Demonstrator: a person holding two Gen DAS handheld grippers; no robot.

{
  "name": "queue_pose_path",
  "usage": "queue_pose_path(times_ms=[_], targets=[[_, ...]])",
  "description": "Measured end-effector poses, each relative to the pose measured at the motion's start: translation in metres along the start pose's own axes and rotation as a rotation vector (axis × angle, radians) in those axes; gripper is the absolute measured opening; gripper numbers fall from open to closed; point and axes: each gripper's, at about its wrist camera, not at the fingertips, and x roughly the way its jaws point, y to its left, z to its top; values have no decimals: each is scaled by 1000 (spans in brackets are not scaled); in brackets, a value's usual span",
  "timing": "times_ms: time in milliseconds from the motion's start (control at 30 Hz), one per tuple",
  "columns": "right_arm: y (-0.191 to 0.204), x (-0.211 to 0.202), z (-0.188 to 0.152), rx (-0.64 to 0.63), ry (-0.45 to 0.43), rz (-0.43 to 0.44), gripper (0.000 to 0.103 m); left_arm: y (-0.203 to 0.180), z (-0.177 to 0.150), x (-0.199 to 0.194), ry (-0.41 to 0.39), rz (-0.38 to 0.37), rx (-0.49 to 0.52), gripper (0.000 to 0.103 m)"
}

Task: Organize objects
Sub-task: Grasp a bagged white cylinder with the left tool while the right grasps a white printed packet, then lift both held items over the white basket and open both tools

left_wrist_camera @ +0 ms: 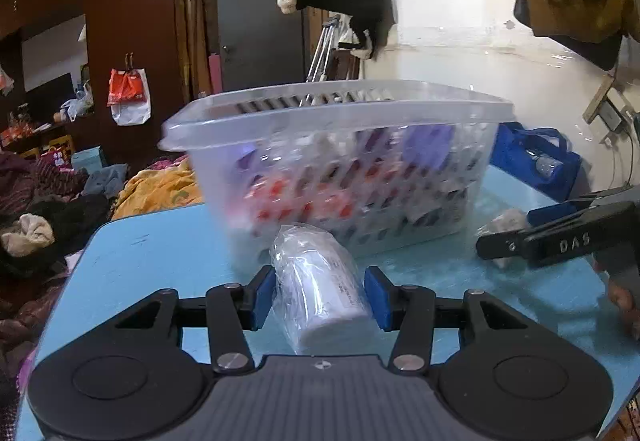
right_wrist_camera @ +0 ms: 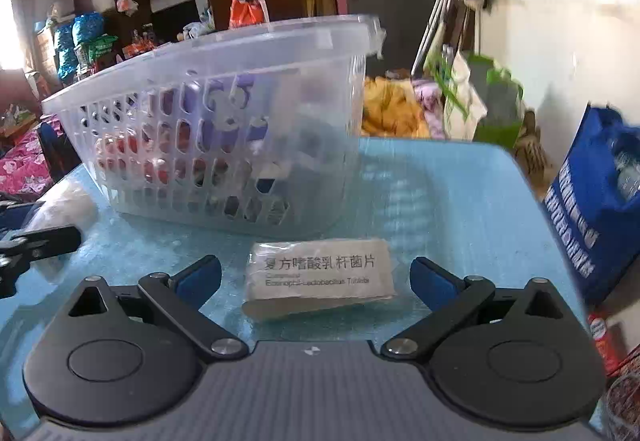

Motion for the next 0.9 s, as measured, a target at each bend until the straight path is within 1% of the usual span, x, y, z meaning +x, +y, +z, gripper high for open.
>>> queue_pose_path(times_ms=[167, 267, 333, 367, 467, 533, 600, 733, 900], targets=[[1, 1, -2, -10, 18, 9, 99, 13, -3, 4, 29, -3, -14, 53], [3, 4, 0, -24, 25, 9, 98, 16, -5, 10, 55, -7, -6, 53], [7, 3, -1, -43, 24, 0, 92, 17, -7, 11, 63, -9, -6, 54], [9, 2, -1, -54, 23, -4, 86, 17, -7, 11, 63, -10, -5, 55], [8, 0, -2, -54, 11, 11, 84, 15, -8, 10, 62, -4, 4, 55], [8, -6, -2, -47, -20, 17, 84, 13, -10, 9, 55, 9, 29, 53], [9, -15, -5, -55, -68, 30, 84, 11, -11, 6, 34, 23, 37, 53], [21, -38, -12, -88, -152, 32, 84, 14, -10, -8, -29, -6, 3, 53], [36, -84, -21, -111, -291, 97, 84, 23, -10, -46, -170, -26, -40, 53]])
